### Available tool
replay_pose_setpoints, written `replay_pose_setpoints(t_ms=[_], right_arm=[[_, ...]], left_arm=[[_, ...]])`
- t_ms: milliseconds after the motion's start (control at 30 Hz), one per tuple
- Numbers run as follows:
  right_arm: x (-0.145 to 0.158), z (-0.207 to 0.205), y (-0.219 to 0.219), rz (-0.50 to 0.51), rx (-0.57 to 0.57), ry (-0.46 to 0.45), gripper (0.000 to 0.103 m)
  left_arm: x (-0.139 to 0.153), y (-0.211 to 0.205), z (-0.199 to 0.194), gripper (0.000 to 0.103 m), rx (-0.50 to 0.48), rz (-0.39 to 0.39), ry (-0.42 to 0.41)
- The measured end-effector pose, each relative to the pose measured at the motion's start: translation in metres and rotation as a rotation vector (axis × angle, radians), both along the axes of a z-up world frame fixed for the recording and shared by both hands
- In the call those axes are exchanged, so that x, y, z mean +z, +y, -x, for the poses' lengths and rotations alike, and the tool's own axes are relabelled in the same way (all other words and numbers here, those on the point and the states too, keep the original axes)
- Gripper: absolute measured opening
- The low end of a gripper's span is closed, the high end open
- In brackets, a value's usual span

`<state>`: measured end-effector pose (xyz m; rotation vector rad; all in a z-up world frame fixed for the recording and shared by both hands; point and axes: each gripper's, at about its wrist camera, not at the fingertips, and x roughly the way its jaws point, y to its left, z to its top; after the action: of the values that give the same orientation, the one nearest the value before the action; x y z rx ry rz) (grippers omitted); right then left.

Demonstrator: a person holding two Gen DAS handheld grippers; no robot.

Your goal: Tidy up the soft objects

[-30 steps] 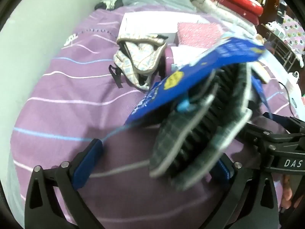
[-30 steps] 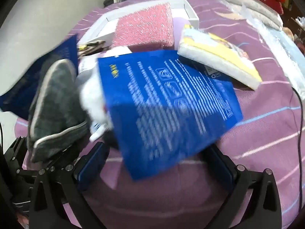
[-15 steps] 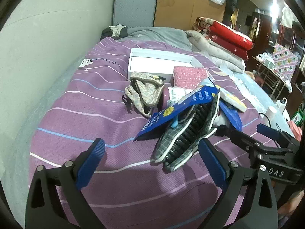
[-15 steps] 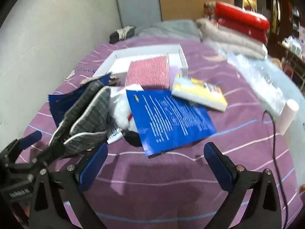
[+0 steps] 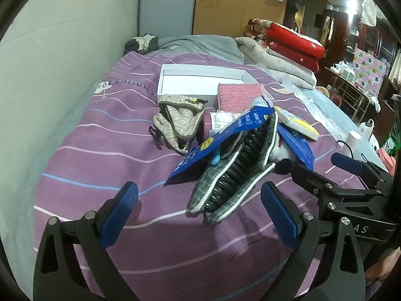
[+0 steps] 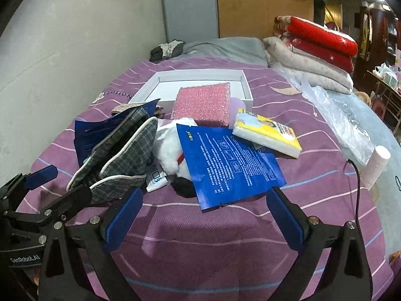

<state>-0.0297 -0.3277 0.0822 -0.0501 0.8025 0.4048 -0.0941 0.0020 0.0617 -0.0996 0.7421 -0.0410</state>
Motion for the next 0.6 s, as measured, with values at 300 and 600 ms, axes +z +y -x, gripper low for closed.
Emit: replay_pose_setpoints(t_ms=[300,600], right_arm=[[-0.0042,-0.0046,0.0001,-0.009,0.002,0.008,0.095],[-0.0095,-0.0086,0.0007,-0.02,0.0,0.028,0.095]], left_arm=[[-0.0037,-0.0014,-0.0007,0.098,-0.003,-0.005,0.005],[-0.0073,-0.0009,-0.0029,0.098,-0.006,-0.004,0.017]])
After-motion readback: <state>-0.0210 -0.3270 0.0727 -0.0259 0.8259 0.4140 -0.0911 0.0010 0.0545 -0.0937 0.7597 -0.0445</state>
